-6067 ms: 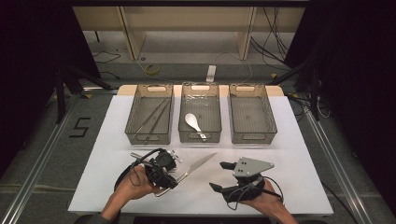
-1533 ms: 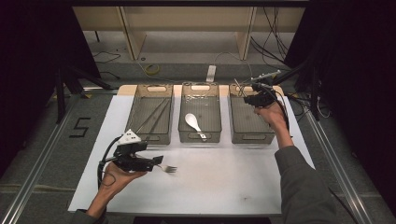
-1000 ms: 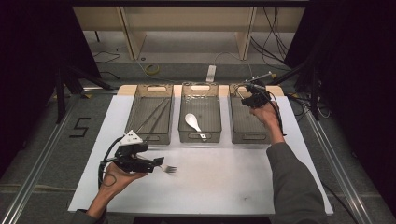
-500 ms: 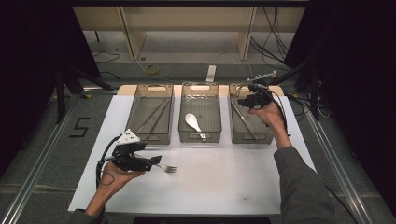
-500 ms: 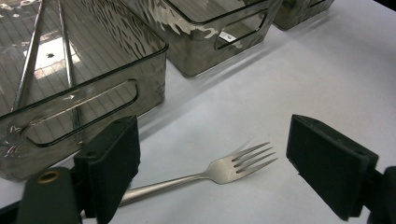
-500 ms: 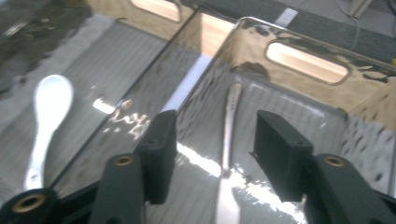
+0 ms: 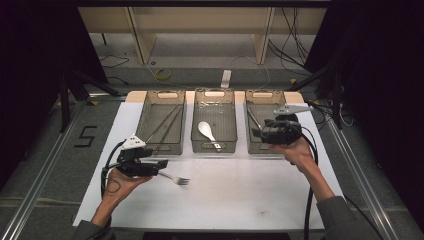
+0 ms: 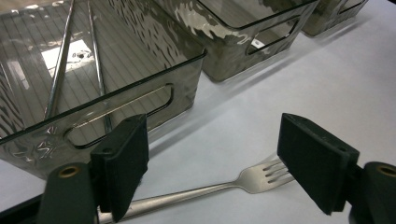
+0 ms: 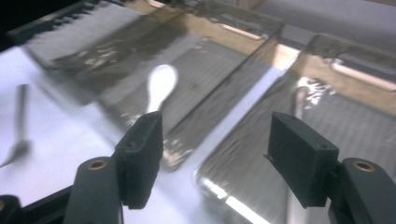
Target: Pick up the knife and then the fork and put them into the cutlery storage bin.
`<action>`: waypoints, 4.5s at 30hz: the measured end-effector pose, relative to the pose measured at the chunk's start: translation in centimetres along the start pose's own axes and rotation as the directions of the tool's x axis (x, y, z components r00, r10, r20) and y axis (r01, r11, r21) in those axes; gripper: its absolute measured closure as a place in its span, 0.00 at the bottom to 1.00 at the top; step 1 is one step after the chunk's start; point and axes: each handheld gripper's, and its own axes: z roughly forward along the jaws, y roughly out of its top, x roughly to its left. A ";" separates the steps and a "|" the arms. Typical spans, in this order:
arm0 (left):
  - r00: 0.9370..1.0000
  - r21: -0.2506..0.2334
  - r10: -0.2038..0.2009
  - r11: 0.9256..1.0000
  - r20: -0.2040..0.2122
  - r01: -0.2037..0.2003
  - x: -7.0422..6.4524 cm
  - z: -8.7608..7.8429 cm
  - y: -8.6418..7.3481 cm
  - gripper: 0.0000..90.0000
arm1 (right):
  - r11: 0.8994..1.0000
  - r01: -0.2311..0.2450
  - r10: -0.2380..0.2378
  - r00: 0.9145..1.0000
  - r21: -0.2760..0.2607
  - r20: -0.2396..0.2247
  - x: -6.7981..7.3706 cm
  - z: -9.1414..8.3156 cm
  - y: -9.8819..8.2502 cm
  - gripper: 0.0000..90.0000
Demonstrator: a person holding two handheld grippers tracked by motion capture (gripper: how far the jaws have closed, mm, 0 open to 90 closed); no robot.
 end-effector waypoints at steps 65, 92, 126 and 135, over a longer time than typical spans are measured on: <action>0.992 0.563 0.116 0.823 -0.042 -0.072 1.3 3.4 -2.1 0.99 | 0.999 0.025 -0.020 0.980 0.021 -0.198 7.6 -3.9 -10.2 0.32; 0.994 0.652 0.093 0.750 0.066 -0.113 -2.7 2.7 -2.1 0.68 | 0.998 0.043 -0.035 0.977 0.035 -0.211 7.8 -3.8 -10.1 0.32; 0.985 0.672 0.164 0.724 0.049 -0.154 -3.7 3.8 -2.3 0.90 | 0.999 0.038 -0.029 0.977 0.038 -0.210 7.7 -3.7 -10.1 0.33; 0.990 0.650 0.122 0.747 0.071 -0.138 -3.0 3.7 -2.3 0.91 | 0.999 0.038 -0.029 0.977 0.037 -0.213 7.7 -3.7 -10.0 0.33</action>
